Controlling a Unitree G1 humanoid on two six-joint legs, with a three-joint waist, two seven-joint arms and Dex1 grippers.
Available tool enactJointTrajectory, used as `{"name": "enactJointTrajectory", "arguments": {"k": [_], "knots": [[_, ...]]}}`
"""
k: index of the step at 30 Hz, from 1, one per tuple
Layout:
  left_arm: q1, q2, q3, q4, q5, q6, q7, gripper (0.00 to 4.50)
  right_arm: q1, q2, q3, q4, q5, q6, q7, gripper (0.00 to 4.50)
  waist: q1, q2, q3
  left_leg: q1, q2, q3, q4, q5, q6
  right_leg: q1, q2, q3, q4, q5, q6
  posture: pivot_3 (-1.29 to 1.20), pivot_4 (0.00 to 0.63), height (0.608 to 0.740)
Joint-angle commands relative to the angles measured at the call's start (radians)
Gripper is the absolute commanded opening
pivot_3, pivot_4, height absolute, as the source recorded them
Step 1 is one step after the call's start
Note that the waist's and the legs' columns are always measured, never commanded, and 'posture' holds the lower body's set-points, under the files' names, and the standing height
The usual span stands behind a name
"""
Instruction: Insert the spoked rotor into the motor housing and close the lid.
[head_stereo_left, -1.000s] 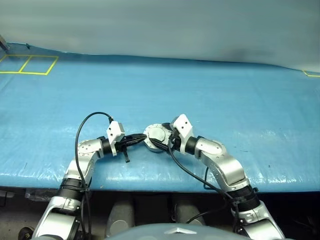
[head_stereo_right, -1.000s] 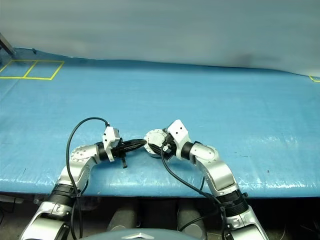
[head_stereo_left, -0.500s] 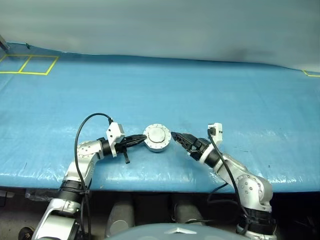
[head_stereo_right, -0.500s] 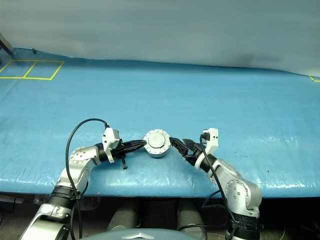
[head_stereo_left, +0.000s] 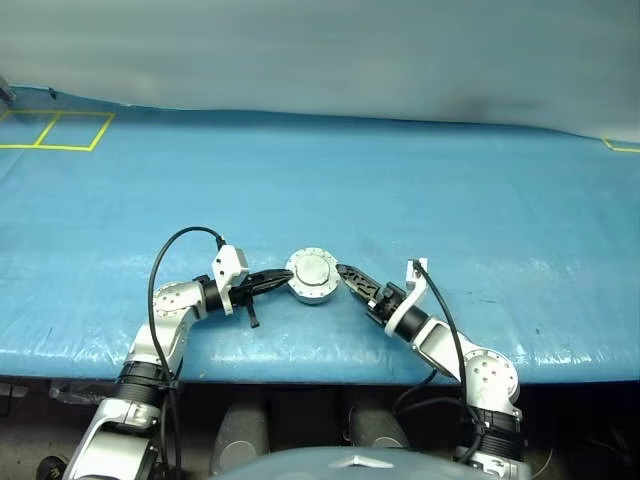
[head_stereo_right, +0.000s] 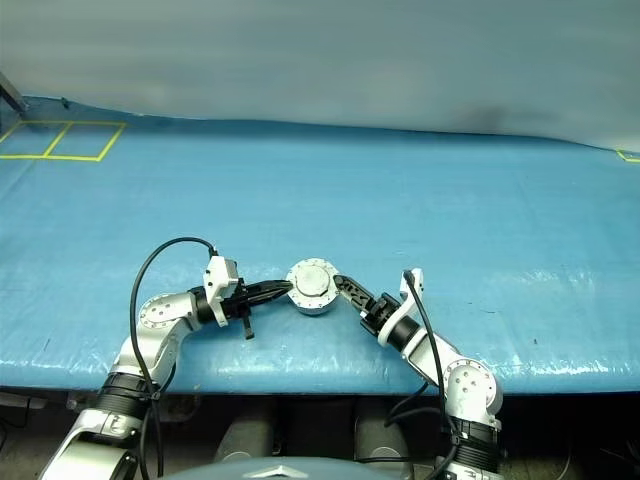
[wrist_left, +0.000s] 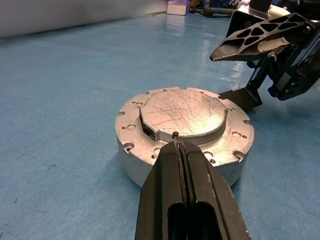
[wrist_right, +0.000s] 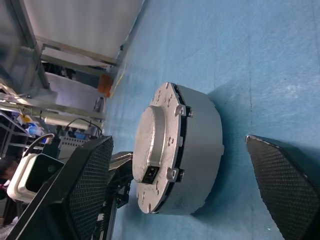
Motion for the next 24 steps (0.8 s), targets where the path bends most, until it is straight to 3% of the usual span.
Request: {"name": "enactJointTrajectory", "arguments": {"k": [1,8,11,19,24], "knots": [[0.011,0.001,-0.019,-0.023,0.016,0.000,0.002,0.00,-0.020,0.010,0.033,0.019,0.011,-0.001,0.012,4.45,0.000,0.000,0.000,0.000,0.000,0.000,0.000,0.000,0.000,0.000,0.000,0.000,0.000,0.000,0.000,0.00,0.150,0.740],[0.016,0.002,-0.018,-0.029,0.017,-0.001,0.008,0.00,-0.039,0.024,0.046,0.059,0.015,-0.013,0.024,4.45,0.000,0.000,0.000,0.000,0.000,0.000,0.000,0.000,0.000,0.000,0.000,0.000,0.000,0.000,0.000,0.00,0.150,0.740],[0.020,0.003,-0.020,-0.029,0.019,-0.003,0.010,0.00,-0.041,0.037,0.032,0.064,0.034,-0.021,0.022,3.88,-0.001,0.000,0.000,0.000,0.000,0.000,0.000,0.000,0.000,0.000,0.000,0.000,0.000,0.000,0.000,0.00,0.150,0.740],[0.024,0.001,-0.026,-0.030,0.022,-0.005,0.014,0.00,-0.039,0.050,0.001,0.060,0.068,-0.020,0.007,1.28,0.000,0.001,0.001,-0.002,0.000,0.000,-0.001,0.000,0.000,-0.001,0.000,0.000,-0.001,0.000,0.000,0.00,0.150,0.740],[0.023,0.000,-0.027,-0.026,0.022,-0.009,0.016,0.00,-0.035,0.033,0.021,0.066,0.028,-0.023,-0.015,1.21,-0.001,0.002,0.001,-0.001,0.000,0.000,-0.001,0.000,0.000,-0.001,0.000,0.000,0.000,0.000,0.000,0.00,0.150,0.740]]}}
